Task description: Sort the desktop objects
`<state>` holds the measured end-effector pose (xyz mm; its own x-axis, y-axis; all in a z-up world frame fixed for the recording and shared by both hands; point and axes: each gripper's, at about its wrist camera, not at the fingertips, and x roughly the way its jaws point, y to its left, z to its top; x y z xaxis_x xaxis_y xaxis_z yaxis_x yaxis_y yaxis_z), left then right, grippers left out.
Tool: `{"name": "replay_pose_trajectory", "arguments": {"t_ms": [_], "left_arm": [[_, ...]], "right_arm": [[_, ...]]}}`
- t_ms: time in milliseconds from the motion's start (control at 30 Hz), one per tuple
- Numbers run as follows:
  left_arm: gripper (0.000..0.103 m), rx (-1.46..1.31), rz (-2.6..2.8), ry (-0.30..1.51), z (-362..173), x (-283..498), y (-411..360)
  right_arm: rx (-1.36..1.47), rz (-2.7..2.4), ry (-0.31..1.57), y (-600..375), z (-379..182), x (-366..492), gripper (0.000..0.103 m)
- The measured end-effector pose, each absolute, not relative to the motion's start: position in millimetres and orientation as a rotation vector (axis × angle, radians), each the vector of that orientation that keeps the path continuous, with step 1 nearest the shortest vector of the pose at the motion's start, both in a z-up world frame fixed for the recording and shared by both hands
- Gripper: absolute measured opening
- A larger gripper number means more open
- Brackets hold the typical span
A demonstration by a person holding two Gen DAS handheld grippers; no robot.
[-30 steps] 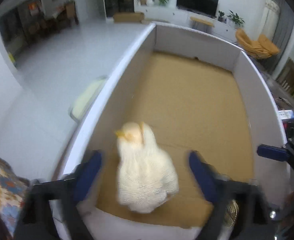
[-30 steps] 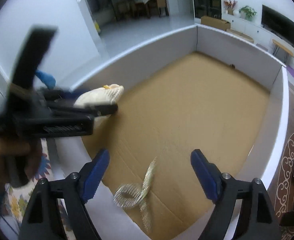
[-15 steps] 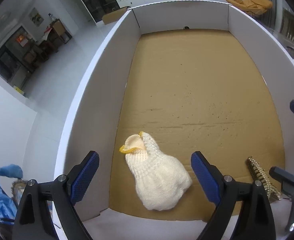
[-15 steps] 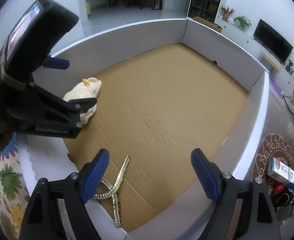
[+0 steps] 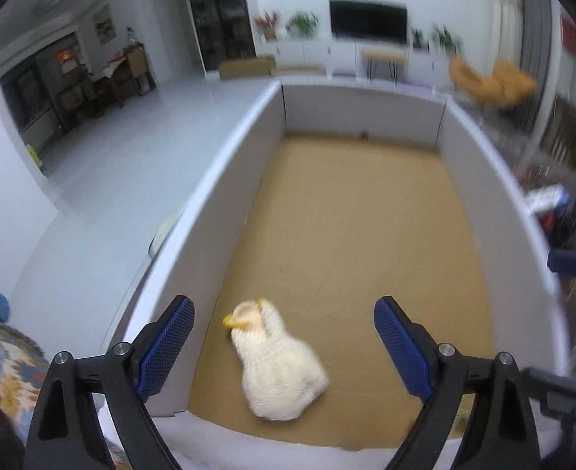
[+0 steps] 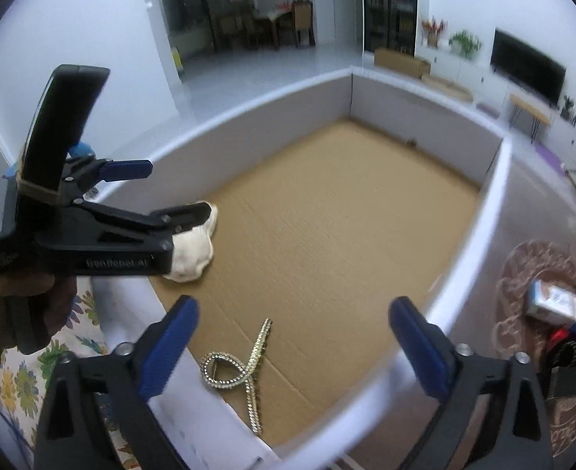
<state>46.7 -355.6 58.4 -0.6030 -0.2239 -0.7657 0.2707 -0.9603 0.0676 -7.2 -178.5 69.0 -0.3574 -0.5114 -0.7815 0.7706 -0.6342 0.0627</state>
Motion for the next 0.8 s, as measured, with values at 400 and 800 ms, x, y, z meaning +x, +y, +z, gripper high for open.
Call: {"name": "replay_pose_trajectory", "arguments": {"t_ms": [400,800], "left_arm": [[0.094,1.185,-2.961,0.168,98.7,81.4,-215.1],[0.095,1.504,-3.181,-0.052,53.2,70.1,-20.4]], "right_arm": [[0.949,-2.376,0.278,-1.9,70.2,-0.2,0.103],[1.472,-2.725,0.074,232.5,-20.9,-33.7,0.103]]}}
